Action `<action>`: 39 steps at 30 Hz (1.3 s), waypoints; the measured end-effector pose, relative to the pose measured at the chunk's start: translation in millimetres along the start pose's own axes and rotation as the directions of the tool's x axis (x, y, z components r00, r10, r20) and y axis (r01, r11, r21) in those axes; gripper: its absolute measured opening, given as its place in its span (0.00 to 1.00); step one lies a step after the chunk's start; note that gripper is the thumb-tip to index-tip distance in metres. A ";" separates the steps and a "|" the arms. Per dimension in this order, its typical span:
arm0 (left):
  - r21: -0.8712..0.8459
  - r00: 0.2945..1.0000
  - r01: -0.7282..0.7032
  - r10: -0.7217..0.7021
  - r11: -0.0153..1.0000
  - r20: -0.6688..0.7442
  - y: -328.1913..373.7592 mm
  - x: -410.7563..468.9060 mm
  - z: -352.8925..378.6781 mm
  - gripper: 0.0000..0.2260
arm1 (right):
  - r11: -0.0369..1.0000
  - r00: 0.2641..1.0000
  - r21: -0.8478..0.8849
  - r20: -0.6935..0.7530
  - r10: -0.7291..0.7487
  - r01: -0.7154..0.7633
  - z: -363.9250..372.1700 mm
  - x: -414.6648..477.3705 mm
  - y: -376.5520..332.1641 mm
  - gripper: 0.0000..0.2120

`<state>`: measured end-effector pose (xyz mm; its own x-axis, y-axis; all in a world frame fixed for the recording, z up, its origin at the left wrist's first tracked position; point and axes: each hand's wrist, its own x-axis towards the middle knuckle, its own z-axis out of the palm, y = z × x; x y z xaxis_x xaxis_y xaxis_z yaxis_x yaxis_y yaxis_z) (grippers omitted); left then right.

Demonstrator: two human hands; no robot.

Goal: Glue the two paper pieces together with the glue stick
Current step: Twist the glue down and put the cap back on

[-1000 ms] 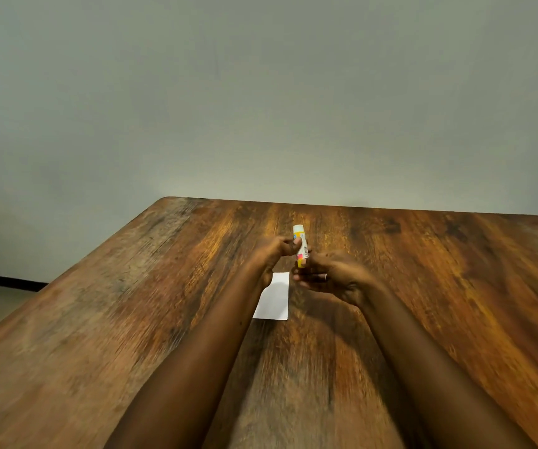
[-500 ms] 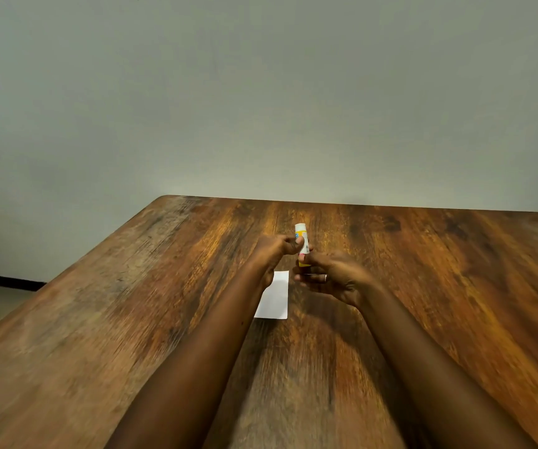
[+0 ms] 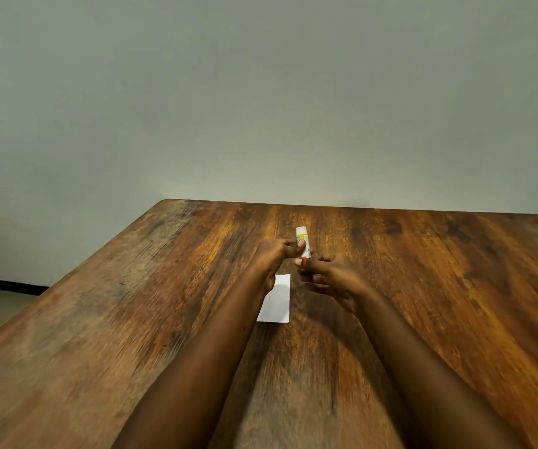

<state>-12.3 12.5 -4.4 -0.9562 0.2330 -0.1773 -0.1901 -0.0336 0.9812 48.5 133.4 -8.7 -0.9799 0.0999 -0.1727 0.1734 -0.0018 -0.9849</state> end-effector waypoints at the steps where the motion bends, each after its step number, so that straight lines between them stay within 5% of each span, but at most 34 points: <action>1: -0.004 1.000 0.003 -0.003 1.000 0.000 -0.6 0.9 -0.9 0.17 | 0.997 0.998 0.058 0.045 0.040 -0.043 -1.0 -0.8 -0.8 0.05; 4: -0.013 1.000 0.008 -0.008 1.000 0.010 -1.7 0.5 -1.8 0.17 | 0.988 0.995 0.129 0.057 0.077 -0.084 -1.0 -0.4 -1.7 0.04; 12: 0.012 0.999 -0.047 0.047 0.999 0.006 -3.6 -7.3 5.5 0.16 | 0.966 0.971 -0.256 -0.224 -0.082 0.023 7.5 2.7 4.8 0.10; 15: 0.033 0.999 -0.053 0.053 0.998 0.003 -8.0 -4.5 10.2 0.17 | 0.966 0.955 -0.256 -0.274 -0.110 0.037 9.3 2.8 11.3 0.11; 24: -0.016 0.999 -0.030 0.030 0.999 0.022 -1.1 -14.8 10.7 0.17 | 0.998 0.999 0.051 -0.013 0.036 -0.035 -6.0 -17.3 1.7 0.06; 27: -0.022 0.999 -0.038 0.038 0.999 0.002 -3.4 -16.0 12.9 0.18 | 0.997 0.994 -0.081 -0.113 -0.005 -0.005 -5.0 -14.3 4.9 0.03; 32: -0.007 0.998 -0.061 0.060 0.998 -0.020 -14.0 -19.4 22.2 0.17 | 0.939 0.924 -0.343 -0.369 -0.101 -0.034 5.8 -11.7 13.6 0.13; 35: -0.005 0.998 -0.062 0.062 0.998 -0.015 -19.9 -21.0 26.3 0.17 | 0.958 0.931 -0.286 -0.351 -0.102 -0.003 3.6 -17.3 19.9 0.14; 39: -0.059 1.000 -0.009 0.010 0.998 0.010 -21.1 -21.4 25.1 0.15 | 1.000 0.991 -0.009 -0.132 -0.021 0.020 -5.6 -29.2 17.9 0.07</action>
<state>17.8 32.6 -19.4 -0.9557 0.2425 -0.1669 -0.1942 -0.0933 0.9765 80.8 136.1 -21.2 -0.9616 0.2305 -0.1488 0.1551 0.0095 -0.9879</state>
